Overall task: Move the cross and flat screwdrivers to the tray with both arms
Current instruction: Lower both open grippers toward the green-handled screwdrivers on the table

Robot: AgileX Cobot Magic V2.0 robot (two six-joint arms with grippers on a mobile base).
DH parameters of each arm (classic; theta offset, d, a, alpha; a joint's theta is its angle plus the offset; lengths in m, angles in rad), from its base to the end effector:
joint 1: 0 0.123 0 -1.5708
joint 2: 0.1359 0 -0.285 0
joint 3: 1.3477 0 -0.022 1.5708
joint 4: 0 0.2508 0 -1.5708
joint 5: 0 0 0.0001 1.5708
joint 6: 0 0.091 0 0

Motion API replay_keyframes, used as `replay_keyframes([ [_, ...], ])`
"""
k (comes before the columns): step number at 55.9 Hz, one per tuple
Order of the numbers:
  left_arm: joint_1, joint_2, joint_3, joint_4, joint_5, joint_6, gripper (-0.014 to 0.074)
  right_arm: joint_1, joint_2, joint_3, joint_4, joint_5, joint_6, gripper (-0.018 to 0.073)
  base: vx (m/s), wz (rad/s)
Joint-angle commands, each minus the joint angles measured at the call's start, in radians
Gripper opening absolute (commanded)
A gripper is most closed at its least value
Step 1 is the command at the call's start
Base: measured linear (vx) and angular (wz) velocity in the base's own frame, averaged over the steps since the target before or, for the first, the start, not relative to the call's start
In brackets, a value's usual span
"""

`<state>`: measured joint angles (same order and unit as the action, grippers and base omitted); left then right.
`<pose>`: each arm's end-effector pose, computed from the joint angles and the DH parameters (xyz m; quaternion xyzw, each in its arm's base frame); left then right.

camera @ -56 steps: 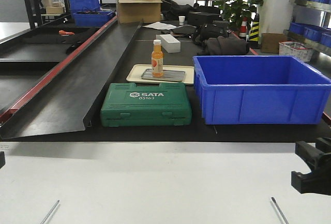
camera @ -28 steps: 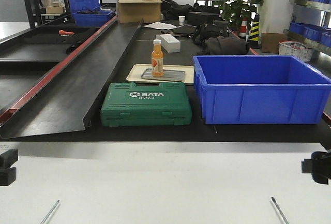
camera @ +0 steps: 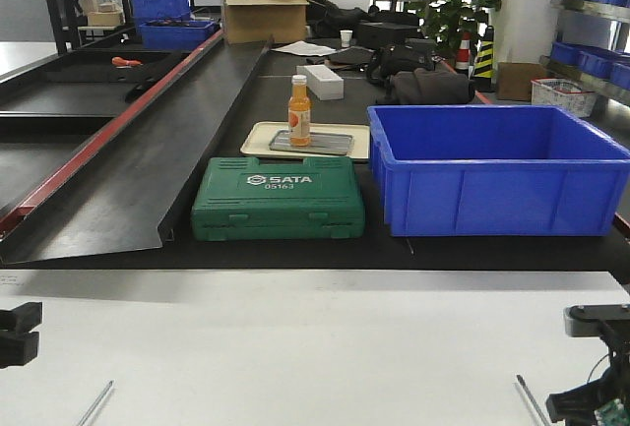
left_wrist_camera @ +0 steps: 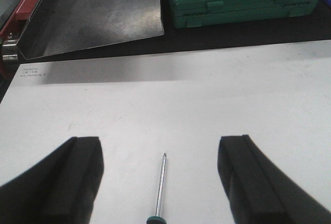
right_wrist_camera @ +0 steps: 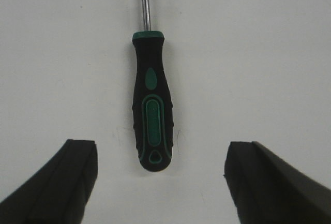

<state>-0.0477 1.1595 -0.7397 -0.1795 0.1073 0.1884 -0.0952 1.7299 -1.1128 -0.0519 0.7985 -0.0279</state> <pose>0.2487 -0.0136 0.2975 0.0294 0.8434 -0.0182 0.5362 0.3303 -0.0349 0.1996 0.0177 0.9923 -0.0280 0.1194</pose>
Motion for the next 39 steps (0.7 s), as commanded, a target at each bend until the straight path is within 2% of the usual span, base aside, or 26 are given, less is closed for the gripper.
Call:
replay_keyframes([
  [1,-0.002,-0.020,-0.035,-0.011,-0.078,-0.003,0.0587,-0.007,0.010,-0.031,-0.016,-0.064,-0.006,0.0561,0.00,0.00],
  [22,-0.002,-0.020,-0.035,-0.010,-0.078,-0.003,0.0587,-0.006,0.184,-0.032,-0.018,-0.167,-0.045,0.0561,0.00,0.00],
  [28,-0.002,-0.020,-0.035,-0.010,-0.076,-0.003,0.0587,-0.006,0.212,-0.032,-0.015,-0.175,-0.051,0.0532,0.00,0.00],
  [33,-0.002,-0.020,-0.037,-0.010,-0.045,-0.002,0.0587,-0.006,0.219,-0.032,-0.016,-0.177,-0.054,0.0403,0.00,0.00],
  [37,-0.002,-0.020,-0.043,-0.010,0.001,0.001,0.0587,-0.006,0.219,-0.033,-0.017,-0.181,-0.054,0.0245,0.00,0.00],
  [39,-0.002,-0.018,-0.052,-0.008,0.037,0.001,0.0587,-0.006,0.219,-0.039,-0.017,-0.178,-0.054,0.0111,0.00,0.00],
])
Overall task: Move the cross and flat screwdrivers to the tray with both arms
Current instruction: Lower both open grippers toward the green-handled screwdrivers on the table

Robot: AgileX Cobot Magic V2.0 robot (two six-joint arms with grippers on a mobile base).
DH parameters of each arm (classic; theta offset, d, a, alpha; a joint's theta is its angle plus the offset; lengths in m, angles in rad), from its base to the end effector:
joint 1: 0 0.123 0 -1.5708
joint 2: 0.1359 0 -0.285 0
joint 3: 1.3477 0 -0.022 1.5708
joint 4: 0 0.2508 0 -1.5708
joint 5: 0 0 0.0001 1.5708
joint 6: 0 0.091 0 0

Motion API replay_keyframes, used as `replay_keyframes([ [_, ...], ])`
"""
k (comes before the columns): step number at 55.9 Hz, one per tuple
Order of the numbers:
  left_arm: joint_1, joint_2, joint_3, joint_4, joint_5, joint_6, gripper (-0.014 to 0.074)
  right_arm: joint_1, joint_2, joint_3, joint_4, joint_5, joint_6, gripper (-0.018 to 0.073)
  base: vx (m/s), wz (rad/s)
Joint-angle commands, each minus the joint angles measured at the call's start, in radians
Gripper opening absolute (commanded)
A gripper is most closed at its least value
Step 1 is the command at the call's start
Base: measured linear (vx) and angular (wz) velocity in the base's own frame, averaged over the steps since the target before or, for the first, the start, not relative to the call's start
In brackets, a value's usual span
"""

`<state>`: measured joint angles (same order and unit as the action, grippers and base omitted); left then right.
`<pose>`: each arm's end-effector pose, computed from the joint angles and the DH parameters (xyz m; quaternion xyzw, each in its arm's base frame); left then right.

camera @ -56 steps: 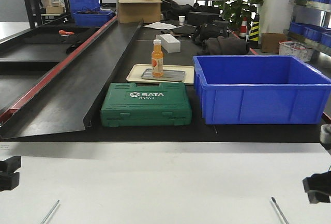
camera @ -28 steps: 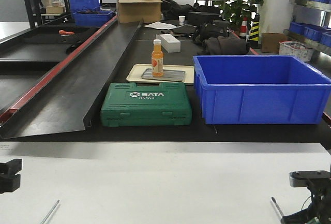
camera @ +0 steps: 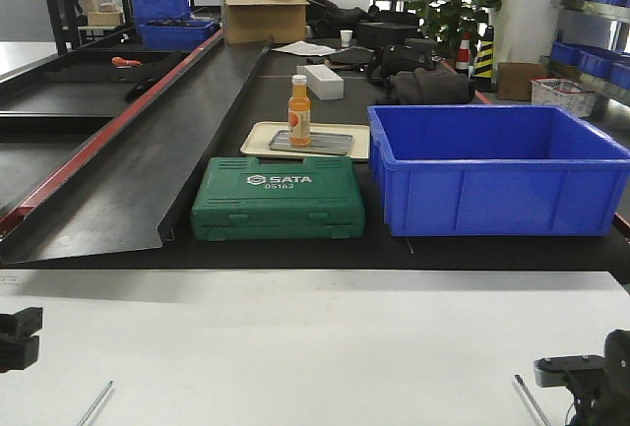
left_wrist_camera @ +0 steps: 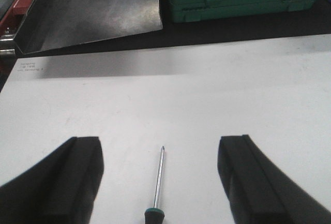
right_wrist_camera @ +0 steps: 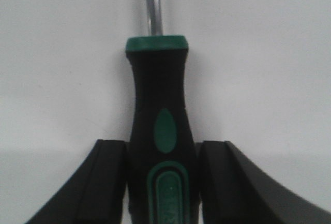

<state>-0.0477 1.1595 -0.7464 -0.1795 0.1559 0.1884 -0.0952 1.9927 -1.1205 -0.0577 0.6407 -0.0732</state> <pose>0.2474 -0.0144 0.2958 0.0323 0.8541 -0.0214 0.5187 0.3550 -0.0371 0.1131 -0.0108 0.9971 -0.0249 0.0706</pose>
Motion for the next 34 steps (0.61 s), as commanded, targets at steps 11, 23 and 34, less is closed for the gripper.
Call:
replay_keyframes([
  [11,0.013,0.029,-0.176,0.028,0.235,0.001,0.0587,-0.006,-0.044,-0.032,0.032,-0.022,-0.009,-0.0013,0.00,0.00],
  [23,0.068,0.202,-0.375,0.104,0.498,0.034,0.0587,-0.006,-0.044,-0.032,0.080,-0.025,-0.016,-0.0009,0.00,0.00],
  [34,0.070,0.426,-0.506,0.086,0.664,0.155,0.0587,-0.006,-0.044,-0.032,0.083,-0.022,-0.016,-0.0008,0.00,0.00],
])
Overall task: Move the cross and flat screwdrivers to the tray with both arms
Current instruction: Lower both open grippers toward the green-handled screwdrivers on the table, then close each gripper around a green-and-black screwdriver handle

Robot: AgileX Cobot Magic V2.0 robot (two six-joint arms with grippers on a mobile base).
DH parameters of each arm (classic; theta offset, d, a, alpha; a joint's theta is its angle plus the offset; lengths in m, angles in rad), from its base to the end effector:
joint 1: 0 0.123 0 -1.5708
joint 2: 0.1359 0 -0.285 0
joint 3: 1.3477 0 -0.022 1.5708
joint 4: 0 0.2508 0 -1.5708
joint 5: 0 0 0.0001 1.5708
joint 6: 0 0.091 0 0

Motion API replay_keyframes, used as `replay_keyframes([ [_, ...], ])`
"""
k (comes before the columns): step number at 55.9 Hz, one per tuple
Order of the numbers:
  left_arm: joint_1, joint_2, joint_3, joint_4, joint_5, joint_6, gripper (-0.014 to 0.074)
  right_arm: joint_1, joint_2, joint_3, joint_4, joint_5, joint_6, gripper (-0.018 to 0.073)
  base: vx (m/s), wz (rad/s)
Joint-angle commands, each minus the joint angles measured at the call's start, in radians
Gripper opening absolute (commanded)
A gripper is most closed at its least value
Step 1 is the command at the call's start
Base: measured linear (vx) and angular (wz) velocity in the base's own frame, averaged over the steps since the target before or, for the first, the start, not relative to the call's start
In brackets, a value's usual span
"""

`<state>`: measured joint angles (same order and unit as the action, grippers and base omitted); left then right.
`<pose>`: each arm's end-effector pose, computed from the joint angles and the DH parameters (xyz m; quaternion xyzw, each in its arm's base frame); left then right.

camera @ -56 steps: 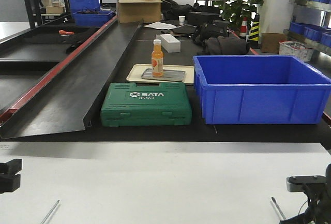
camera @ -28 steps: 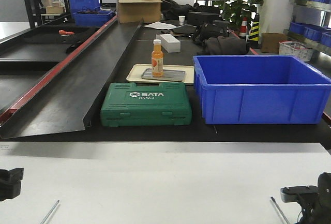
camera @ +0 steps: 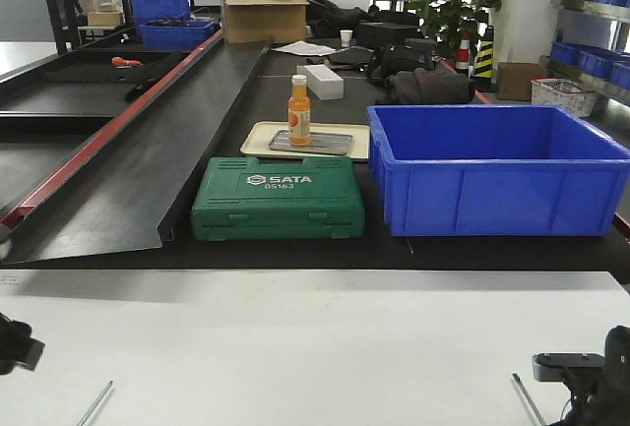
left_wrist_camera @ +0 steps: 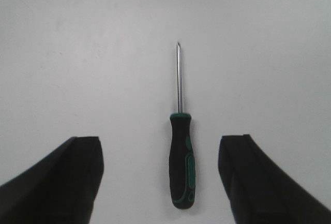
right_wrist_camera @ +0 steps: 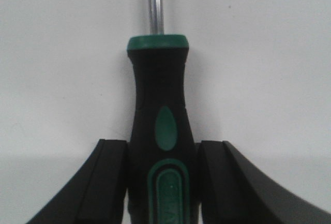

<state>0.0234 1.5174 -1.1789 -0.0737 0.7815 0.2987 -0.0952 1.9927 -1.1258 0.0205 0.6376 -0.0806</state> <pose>0.3185 0.0027 0.2879 0.1140 0.9568 0.0110 0.2673 0.3570 -0.0330 0.1142 0.0150 0.9969 0.0000 0.0770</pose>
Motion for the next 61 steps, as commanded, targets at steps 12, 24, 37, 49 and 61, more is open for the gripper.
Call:
replay_keyframes([
  [12,-0.001,0.259,-0.104,-0.042,0.059,0.031,0.0587,-0.006,-0.044,-0.026,0.004,-0.018,-0.008,-0.0008,0.00,0.00],
  [24,-0.001,0.383,-0.104,-0.034,0.017,-0.035,0.0587,-0.006,-0.044,-0.026,0.004,-0.011,-0.006,-0.0008,0.00,0.00],
  [37,-0.001,0.463,-0.104,-0.034,0.018,-0.059,0.0587,-0.006,-0.044,-0.026,0.005,-0.004,-0.005,-0.0008,0.00,0.00],
  [49,-0.001,0.507,-0.105,-0.034,0.019,-0.058,0.0514,-0.006,-0.044,-0.026,0.013,0.004,-0.005,-0.0008,0.00,0.00],
  [61,-0.001,0.514,-0.107,-0.037,0.038,-0.064,0.0057,-0.006,-0.044,-0.026,0.019,0.010,-0.005,-0.0008,0.00,0.00],
])
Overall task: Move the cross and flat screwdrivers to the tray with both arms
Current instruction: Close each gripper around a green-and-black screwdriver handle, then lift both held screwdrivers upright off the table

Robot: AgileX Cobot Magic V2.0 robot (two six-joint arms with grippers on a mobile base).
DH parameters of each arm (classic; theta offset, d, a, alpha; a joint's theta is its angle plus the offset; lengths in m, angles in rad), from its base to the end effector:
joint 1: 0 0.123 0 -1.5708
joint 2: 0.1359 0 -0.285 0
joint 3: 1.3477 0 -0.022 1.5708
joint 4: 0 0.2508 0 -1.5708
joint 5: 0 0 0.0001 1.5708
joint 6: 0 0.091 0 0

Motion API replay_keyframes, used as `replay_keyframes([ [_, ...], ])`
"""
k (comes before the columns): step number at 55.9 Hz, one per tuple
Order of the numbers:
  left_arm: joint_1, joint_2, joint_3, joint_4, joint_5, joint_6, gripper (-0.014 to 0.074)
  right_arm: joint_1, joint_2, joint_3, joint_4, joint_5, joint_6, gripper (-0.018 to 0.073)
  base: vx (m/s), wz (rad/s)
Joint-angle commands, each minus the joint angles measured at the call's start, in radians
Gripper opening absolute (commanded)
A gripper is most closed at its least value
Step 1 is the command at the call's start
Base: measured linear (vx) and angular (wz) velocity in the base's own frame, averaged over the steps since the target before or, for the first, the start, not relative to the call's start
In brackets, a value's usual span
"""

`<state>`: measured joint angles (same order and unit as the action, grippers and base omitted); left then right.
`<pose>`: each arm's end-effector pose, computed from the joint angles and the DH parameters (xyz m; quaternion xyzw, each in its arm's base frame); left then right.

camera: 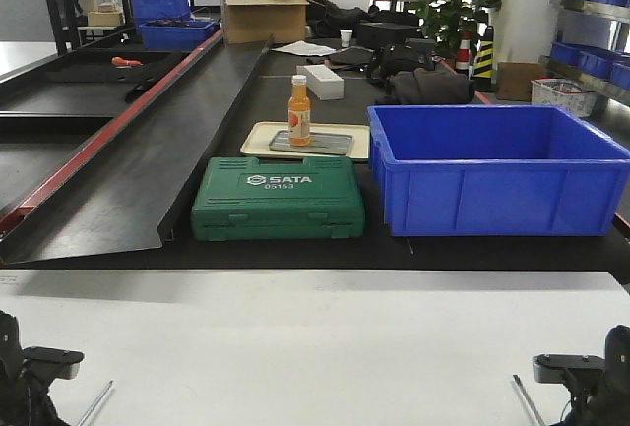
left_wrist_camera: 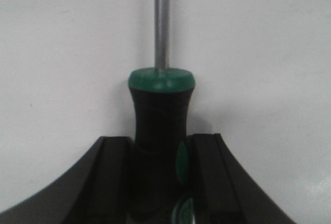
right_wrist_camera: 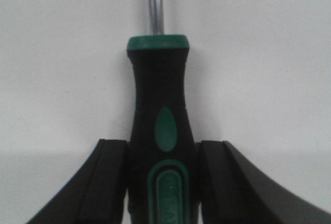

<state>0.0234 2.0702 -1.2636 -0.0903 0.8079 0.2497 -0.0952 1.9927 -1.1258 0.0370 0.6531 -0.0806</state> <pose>0.3763 0.0029 0.1130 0.0825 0.9958 -0.0300 0.0261 0.3557 -0.0319 0.1140 0.0212 0.9973 0.0061 0.0697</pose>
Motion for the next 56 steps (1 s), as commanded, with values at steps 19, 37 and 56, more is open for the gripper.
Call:
replay_keyframes([
  [19,-0.004,-0.168,-0.022,-0.050,0.009,-0.064,-0.0006,-0.006,-0.205,-0.026,0.037,-0.040,0.002,-0.0008,0.00,0.00],
  [37,-0.005,-0.593,0.117,-0.269,-0.181,0.024,-0.0003,-0.006,-0.605,-0.022,0.226,-0.055,-0.143,-0.0008,0.00,0.00],
  [56,-0.005,-1.111,0.474,-0.282,-0.513,0.126,-0.0003,-0.006,-1.071,0.264,0.270,-0.323,-0.214,-0.0008,0.00,0.00],
])
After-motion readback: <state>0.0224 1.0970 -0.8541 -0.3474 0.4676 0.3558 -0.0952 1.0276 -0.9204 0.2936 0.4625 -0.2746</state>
